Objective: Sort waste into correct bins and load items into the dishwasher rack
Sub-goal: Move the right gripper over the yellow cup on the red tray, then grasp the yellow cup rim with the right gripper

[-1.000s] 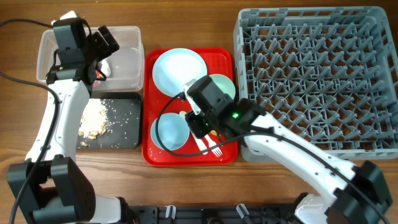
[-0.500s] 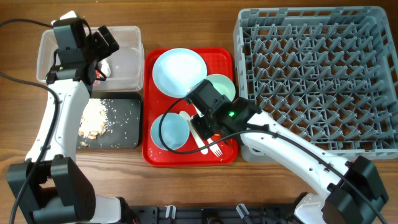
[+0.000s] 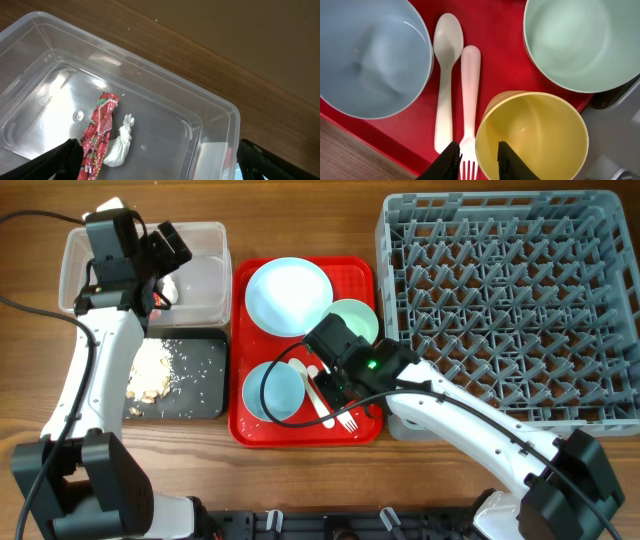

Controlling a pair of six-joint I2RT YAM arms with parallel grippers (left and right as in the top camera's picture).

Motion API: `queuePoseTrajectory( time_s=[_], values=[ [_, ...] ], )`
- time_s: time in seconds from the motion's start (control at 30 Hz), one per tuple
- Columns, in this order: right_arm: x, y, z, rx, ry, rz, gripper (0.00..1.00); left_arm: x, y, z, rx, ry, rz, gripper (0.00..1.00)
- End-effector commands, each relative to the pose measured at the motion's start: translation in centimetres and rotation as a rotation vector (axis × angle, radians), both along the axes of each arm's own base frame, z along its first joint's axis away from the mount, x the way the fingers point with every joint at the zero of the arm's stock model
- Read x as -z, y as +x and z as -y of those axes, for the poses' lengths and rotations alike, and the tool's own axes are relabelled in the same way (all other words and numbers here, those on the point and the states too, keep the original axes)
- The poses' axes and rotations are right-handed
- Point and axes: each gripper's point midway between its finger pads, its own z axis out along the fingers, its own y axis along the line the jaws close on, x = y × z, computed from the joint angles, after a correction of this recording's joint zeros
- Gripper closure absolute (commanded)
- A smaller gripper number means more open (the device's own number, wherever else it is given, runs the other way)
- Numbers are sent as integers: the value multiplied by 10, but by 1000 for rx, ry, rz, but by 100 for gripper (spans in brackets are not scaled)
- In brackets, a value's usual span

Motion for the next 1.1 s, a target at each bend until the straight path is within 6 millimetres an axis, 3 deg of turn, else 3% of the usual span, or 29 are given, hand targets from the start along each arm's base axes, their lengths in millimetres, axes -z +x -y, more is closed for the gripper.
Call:
queuePoseTrajectory(
  time_s=[0.0, 0.1, 0.57, 0.93, 1.07],
  values=[
    [16, -7, 6, 18, -22, -37, 73, -4, 0, -2, -10, -4, 11, 0],
    [26, -7, 6, 18, -13, -28, 73, -4, 0, -2, -10, -4, 11, 0],
    [36, -8, 6, 18, -32, -46, 74, -4, 0, -2, -10, -4, 11, 0],
    [37, -8, 7, 18, -35, -48, 95, -4, 0, -2, -10, -4, 11, 0],
    [37, -9, 8, 17, -37, -50, 96, -4, 0, -2, -10, -4, 11, 0]
  ],
)
